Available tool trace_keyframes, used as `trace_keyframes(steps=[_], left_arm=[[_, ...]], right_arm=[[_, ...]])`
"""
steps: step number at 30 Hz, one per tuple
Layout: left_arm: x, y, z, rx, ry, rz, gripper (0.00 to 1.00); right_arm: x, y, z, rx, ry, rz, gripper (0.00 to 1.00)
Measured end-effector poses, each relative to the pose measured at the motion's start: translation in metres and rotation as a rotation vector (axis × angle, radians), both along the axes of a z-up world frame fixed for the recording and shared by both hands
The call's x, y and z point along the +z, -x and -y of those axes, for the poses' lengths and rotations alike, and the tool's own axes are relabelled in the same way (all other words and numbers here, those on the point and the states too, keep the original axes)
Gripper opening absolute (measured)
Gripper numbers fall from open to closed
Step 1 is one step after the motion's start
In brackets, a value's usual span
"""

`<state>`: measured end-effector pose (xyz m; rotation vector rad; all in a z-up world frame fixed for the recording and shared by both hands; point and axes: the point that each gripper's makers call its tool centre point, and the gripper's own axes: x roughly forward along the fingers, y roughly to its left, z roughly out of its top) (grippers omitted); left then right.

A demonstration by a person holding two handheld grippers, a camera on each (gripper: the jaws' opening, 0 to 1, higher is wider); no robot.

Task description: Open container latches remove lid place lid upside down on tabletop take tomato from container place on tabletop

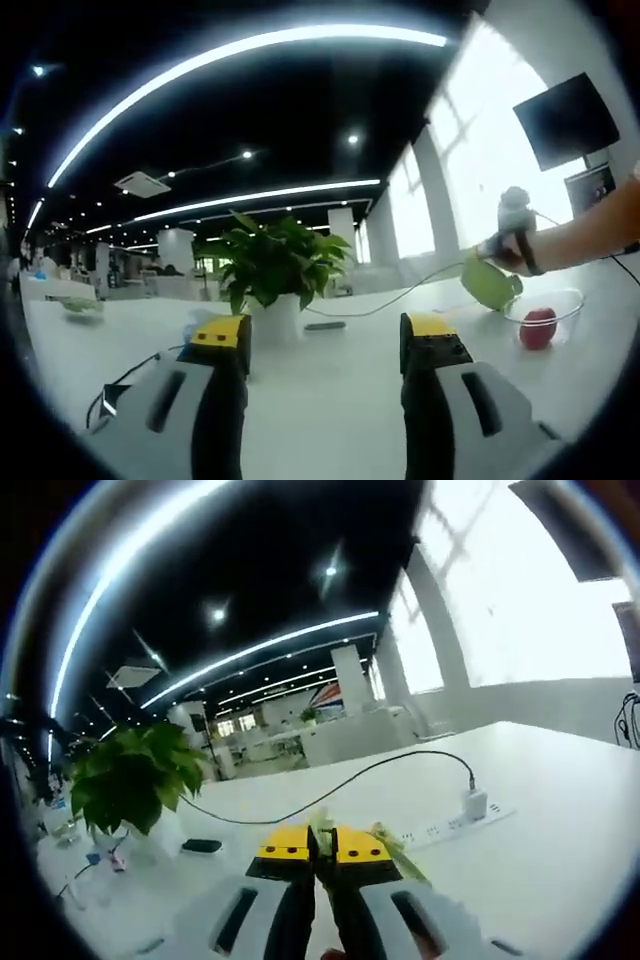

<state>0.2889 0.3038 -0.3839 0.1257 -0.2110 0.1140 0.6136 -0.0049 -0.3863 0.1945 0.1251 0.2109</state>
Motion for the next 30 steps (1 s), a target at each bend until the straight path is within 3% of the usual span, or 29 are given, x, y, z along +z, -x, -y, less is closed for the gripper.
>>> trace_keyframes(steps=[8, 23, 30], left_arm=[[0.000, 0.005, -0.005, 0.007, 0.021, 0.007, 0.56], [0.003, 0.015, -0.011, 0.022, 0.034, 0.014, 0.52], [0.004, 0.018, -0.012, 0.032, 0.029, 0.018, 0.53]], right_arm=[[-0.017, 0.003, -0.020, 0.014, 0.071, -0.012, 0.01], [-0.044, 0.012, -0.042, 0.062, 0.108, -0.098, 0.05], [-0.038, 0.009, -0.044, 0.061, 0.084, -0.086, 0.08]])
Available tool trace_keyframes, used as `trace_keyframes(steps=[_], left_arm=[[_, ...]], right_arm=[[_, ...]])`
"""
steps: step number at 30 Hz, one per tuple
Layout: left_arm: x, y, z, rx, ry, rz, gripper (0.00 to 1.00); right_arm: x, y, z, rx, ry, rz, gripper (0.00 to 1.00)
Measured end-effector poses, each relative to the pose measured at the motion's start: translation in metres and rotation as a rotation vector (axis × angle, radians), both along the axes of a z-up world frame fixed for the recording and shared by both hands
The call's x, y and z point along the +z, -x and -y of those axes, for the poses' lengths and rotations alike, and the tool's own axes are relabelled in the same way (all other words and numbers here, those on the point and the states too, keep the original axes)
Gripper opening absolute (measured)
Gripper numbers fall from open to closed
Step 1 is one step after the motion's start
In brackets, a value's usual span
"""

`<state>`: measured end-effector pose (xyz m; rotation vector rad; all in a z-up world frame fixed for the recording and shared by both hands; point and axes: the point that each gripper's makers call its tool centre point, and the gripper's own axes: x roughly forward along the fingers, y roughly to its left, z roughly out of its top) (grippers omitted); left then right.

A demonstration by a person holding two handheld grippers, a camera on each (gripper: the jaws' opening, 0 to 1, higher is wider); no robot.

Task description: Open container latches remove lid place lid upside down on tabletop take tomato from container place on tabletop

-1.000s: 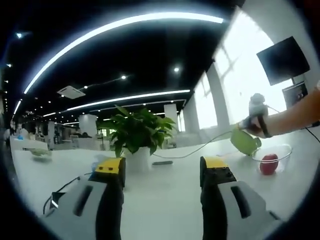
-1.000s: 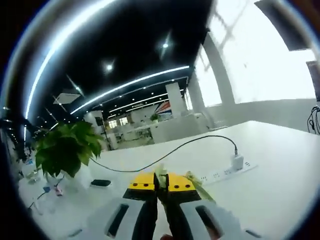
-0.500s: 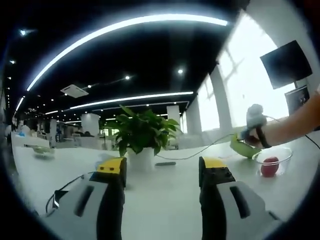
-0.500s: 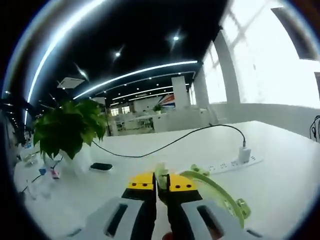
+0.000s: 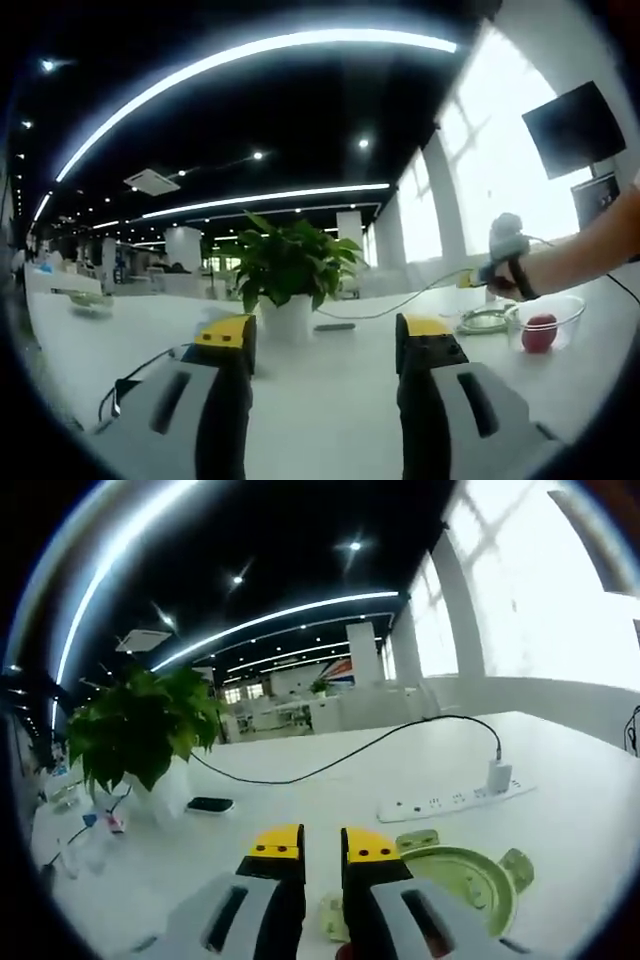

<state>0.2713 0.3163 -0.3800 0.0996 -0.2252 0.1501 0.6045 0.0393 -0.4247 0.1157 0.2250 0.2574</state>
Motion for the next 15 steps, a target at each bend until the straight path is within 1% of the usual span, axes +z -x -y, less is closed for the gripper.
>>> trace_keyframes(steps=[10, 15], left_arm=[[0.001, -0.002, 0.004, -0.005, -0.002, 0.001, 0.55], [0.000, -0.002, 0.004, -0.002, -0.001, -0.001, 0.55]], right_arm=[[0.011, 0.011, -0.003, 0.019, 0.002, 0.028, 0.08], [0.013, 0.009, -0.004, 0.026, -0.001, 0.037, 0.08]])
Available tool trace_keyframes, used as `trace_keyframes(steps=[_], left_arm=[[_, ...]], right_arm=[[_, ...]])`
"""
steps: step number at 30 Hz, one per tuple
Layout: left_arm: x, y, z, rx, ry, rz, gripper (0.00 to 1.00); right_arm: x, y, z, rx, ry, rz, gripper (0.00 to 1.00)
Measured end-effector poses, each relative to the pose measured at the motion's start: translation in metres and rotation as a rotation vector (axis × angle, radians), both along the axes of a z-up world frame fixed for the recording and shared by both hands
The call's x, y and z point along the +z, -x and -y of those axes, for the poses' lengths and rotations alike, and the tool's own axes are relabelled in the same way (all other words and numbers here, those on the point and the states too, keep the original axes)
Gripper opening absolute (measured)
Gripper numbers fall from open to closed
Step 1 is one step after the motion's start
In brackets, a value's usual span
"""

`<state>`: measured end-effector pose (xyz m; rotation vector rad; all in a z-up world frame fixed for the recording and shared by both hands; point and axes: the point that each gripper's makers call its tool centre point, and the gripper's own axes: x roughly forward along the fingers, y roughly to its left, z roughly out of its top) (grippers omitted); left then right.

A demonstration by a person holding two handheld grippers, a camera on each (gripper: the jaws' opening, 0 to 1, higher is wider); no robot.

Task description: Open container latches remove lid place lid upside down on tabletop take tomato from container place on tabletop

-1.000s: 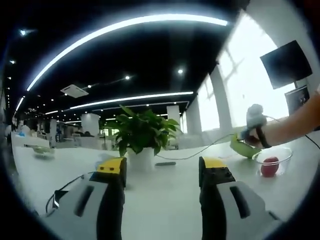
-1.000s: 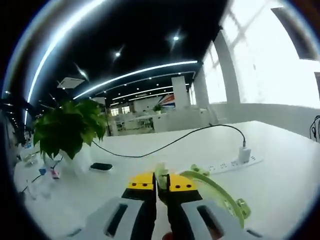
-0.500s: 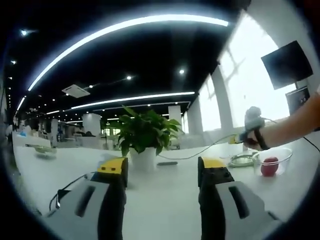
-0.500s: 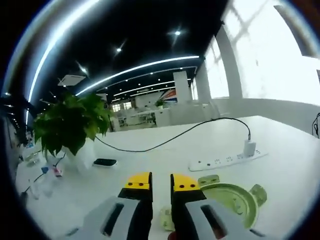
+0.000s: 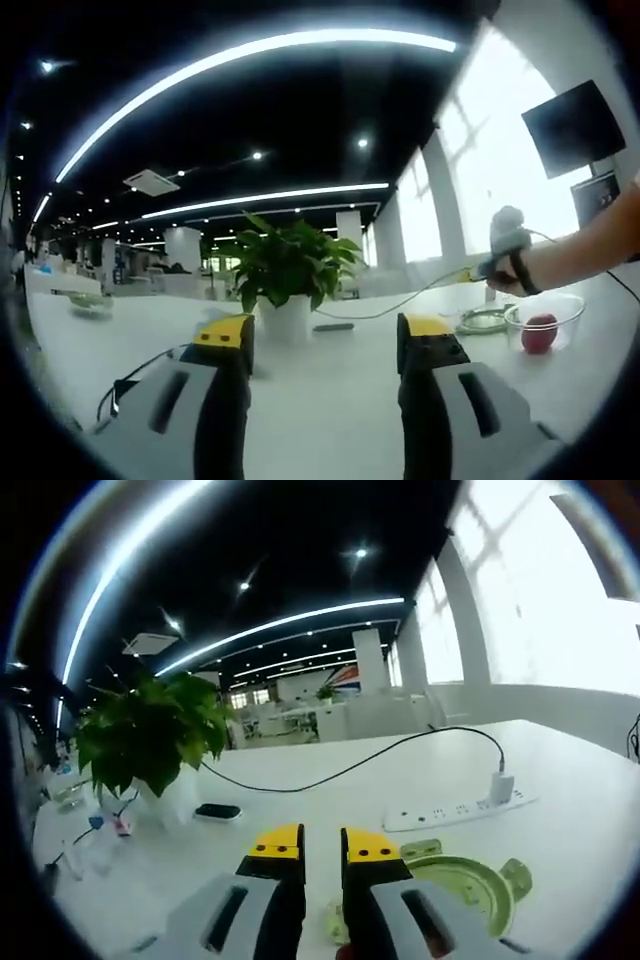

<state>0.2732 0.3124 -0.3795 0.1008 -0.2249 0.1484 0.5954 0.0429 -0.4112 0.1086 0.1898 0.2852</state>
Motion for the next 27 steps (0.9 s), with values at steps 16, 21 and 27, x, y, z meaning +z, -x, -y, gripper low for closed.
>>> trace_keyframes(steps=[16, 21, 27], left_arm=[[0.000, -0.014, 0.011, -0.023, 0.006, -0.012, 0.55], [-0.002, -0.024, 0.018, -0.044, 0.002, -0.022, 0.55], [-0.006, -0.032, 0.025, -0.068, 0.003, -0.031, 0.55]], right_arm=[[0.042, 0.010, 0.025, 0.051, 0.052, 0.121, 0.15], [0.058, 0.008, 0.056, 0.045, 0.069, 0.159, 0.15], [0.075, 0.009, 0.109, -0.019, 0.061, 0.193, 0.16]])
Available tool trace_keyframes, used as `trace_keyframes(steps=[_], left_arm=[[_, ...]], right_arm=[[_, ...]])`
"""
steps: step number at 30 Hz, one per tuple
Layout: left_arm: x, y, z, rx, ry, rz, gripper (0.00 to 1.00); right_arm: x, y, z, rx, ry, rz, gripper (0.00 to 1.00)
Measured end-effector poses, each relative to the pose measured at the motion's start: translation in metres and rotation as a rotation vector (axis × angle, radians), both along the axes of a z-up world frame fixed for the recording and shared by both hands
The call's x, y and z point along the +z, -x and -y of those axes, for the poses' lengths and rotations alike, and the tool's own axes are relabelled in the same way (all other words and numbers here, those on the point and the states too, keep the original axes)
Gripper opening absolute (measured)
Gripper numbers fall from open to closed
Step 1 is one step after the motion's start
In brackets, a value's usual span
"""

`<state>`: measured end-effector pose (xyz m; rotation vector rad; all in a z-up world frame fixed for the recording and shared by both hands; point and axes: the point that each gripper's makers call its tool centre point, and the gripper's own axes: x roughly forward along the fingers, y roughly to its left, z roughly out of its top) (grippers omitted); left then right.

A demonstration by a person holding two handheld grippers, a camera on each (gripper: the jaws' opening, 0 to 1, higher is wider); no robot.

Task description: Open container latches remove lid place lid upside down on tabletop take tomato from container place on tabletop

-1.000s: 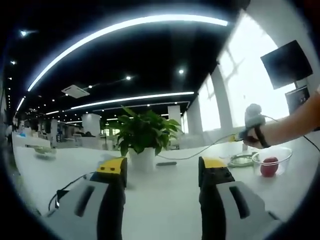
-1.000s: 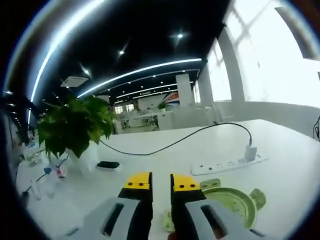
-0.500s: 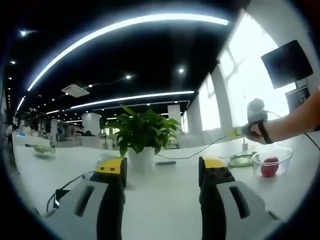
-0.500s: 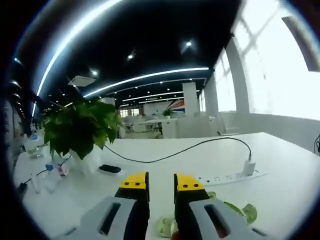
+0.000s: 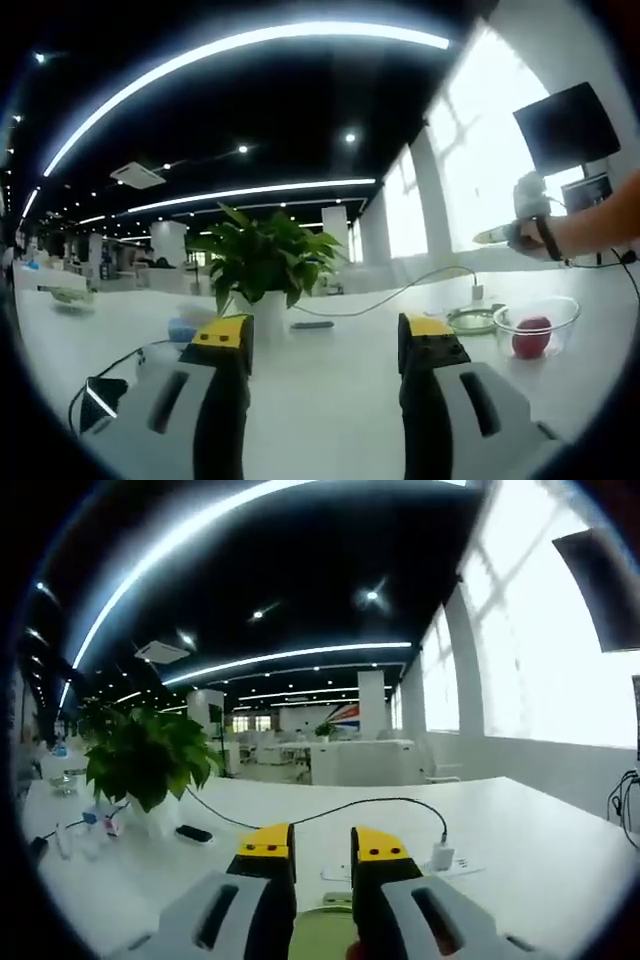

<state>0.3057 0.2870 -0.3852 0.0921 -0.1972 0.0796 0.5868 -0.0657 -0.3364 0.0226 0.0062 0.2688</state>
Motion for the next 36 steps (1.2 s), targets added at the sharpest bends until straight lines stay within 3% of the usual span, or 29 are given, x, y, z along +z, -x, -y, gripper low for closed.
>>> trace_keyframes(steps=[12, 15, 20, 24, 28, 36], left_arm=[[0.002, -0.011, 0.014, -0.035, -0.008, -0.004, 0.55], [0.000, -0.013, 0.017, -0.045, -0.007, -0.006, 0.55], [-0.008, -0.017, 0.020, -0.053, -0.007, -0.024, 0.55], [-0.010, -0.018, 0.025, -0.060, -0.008, -0.030, 0.55], [-0.017, -0.019, 0.024, -0.059, -0.005, -0.044, 0.55], [-0.021, -0.022, 0.025, -0.070, -0.004, -0.047, 0.55]], right_arm=[[0.030, 0.037, 0.089, -0.037, -0.010, 0.068, 0.18], [0.035, 0.048, 0.121, -0.084, 0.040, 0.115, 0.18], [0.035, 0.062, 0.152, -0.113, 0.021, 0.123, 0.18], [0.035, 0.072, 0.173, -0.129, 0.076, 0.153, 0.18], [0.032, 0.086, 0.195, -0.146, 0.080, 0.151, 0.18], [0.008, 0.121, 0.221, -0.151, 0.079, 0.132, 0.18]])
